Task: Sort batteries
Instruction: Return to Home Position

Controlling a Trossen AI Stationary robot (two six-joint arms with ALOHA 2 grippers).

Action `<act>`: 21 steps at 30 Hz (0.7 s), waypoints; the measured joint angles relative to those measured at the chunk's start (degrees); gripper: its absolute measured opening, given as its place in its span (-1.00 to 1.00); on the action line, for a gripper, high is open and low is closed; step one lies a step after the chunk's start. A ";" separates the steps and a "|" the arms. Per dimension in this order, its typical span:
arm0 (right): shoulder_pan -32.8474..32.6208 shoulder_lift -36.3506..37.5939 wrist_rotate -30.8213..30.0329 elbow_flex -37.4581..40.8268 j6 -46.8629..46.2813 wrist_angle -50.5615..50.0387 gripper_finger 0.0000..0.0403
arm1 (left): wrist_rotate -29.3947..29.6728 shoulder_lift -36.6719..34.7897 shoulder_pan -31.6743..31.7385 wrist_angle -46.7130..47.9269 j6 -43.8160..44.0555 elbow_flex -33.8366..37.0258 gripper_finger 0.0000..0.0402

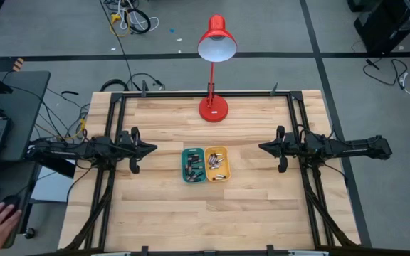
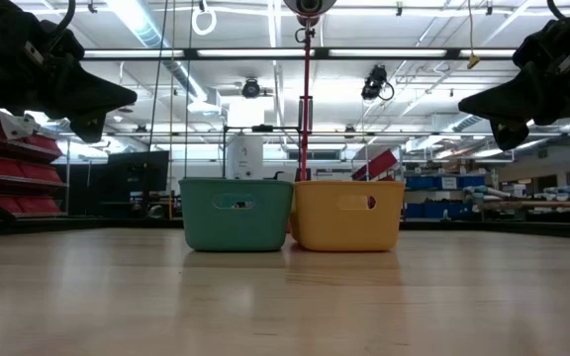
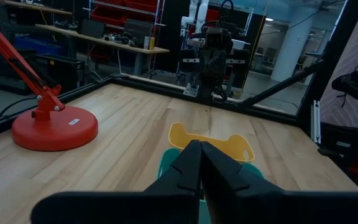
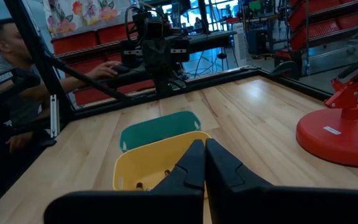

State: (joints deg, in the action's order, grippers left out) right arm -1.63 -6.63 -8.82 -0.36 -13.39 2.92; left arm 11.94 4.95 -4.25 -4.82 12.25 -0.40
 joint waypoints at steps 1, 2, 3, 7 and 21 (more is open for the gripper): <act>-0.02 0.00 0.00 0.00 0.00 0.00 -1.00 | 0.00 0.00 0.00 0.00 0.00 0.00 -0.89; -0.02 0.00 0.00 0.00 0.00 0.00 -0.99 | 0.00 0.00 0.00 0.00 -0.01 0.00 -0.89; -0.02 0.00 0.00 0.00 0.00 0.00 -0.99 | 0.00 0.00 0.00 0.00 -0.02 0.00 -0.89; -0.02 0.00 0.00 0.00 0.00 0.00 -0.97 | 0.00 -0.01 0.00 0.00 -0.02 0.00 -0.89; -0.02 0.00 0.00 -0.02 0.00 -0.02 -1.00 | 0.02 0.00 0.00 0.00 0.00 0.00 -0.89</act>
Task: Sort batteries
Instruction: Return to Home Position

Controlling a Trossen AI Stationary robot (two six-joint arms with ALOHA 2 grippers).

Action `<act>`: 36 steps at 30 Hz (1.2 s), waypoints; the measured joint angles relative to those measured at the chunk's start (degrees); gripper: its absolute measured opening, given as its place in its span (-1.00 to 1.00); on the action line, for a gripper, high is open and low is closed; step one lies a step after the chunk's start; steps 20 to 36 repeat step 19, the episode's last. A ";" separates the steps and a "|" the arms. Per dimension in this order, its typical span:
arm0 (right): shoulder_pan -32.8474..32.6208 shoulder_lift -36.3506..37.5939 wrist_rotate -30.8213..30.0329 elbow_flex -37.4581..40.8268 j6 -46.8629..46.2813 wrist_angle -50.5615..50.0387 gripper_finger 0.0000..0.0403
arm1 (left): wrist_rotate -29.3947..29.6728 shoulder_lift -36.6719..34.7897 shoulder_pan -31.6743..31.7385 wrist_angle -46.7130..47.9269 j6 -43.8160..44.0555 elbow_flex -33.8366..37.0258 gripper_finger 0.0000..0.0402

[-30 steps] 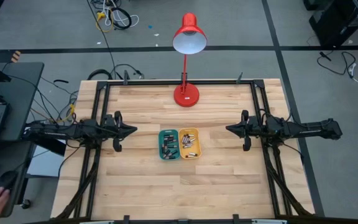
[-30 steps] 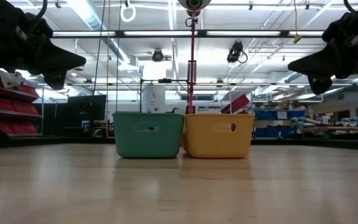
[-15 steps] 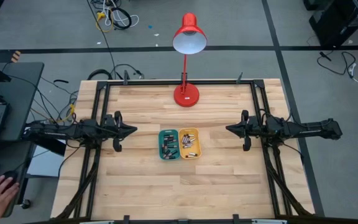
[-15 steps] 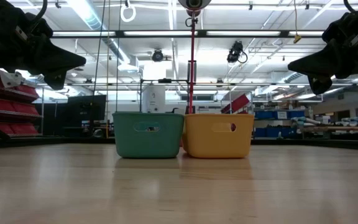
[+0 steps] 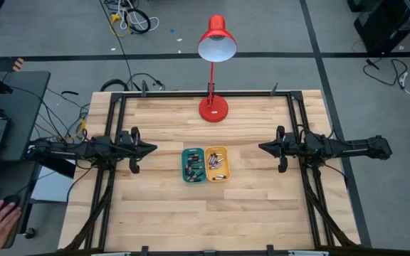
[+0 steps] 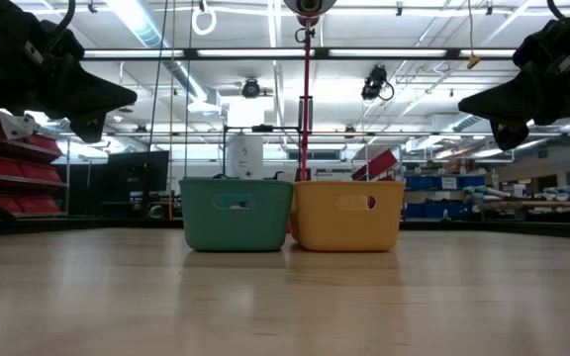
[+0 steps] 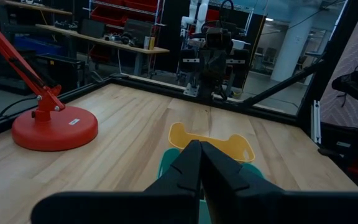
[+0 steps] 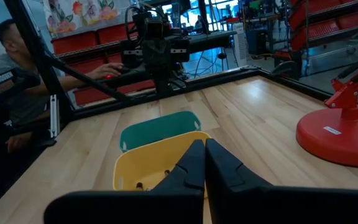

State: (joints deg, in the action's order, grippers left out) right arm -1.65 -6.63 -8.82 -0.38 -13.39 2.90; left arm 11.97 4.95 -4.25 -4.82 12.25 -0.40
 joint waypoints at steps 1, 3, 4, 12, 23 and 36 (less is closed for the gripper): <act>0.00 0.00 0.00 0.00 0.00 0.02 -1.00 | 0.00 -0.01 0.01 0.01 -0.02 0.00 -0.89; 0.00 0.00 0.00 0.00 0.00 0.02 -0.99 | 0.00 0.00 0.00 0.00 0.00 0.00 -0.89; 0.00 0.00 0.00 0.00 0.00 0.02 -0.98 | 0.00 0.00 0.00 0.02 0.00 0.00 -0.89; 0.00 0.00 0.00 0.00 0.00 0.02 -0.99 | 0.00 -0.01 0.01 0.01 0.00 0.00 -0.89; 0.00 0.00 -0.01 0.01 0.00 0.02 -0.98 | 0.00 0.00 0.00 0.01 0.00 0.00 -0.89; 0.00 0.00 -0.01 0.01 0.00 0.02 -0.98 | 0.00 0.00 0.00 0.01 0.00 0.00 -0.89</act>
